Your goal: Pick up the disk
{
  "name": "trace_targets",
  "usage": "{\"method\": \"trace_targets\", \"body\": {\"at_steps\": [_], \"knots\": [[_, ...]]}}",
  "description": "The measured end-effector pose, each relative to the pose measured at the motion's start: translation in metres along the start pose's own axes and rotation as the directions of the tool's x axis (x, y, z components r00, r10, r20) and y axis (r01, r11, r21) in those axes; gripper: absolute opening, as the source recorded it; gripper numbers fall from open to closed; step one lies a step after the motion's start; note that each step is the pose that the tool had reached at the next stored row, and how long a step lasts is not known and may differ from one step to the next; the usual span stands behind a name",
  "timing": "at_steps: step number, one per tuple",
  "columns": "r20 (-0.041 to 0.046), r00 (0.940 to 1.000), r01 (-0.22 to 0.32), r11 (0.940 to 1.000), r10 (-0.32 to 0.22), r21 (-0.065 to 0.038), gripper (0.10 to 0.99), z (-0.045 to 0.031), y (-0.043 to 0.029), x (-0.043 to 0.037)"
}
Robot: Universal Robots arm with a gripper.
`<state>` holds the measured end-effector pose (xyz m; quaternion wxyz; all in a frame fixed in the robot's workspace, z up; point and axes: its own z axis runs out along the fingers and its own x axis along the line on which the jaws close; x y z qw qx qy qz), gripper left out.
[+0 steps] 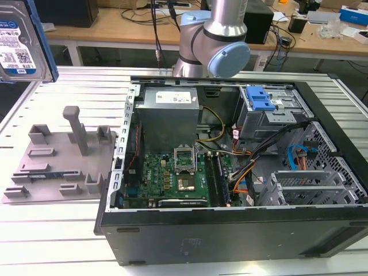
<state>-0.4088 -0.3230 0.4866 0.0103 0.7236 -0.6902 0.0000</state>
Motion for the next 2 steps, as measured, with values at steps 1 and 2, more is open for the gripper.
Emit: {"method": "trace_targets", "body": {"at_steps": [1,2], "knots": [[0.0000,1.0000,0.000,1.0000,0.000,0.000,0.369,0.0000,0.0000,0.0000],[0.0000,1.0000,0.000,1.0000,0.000,0.000,0.369,0.0000,0.0000,0.0000]]}}
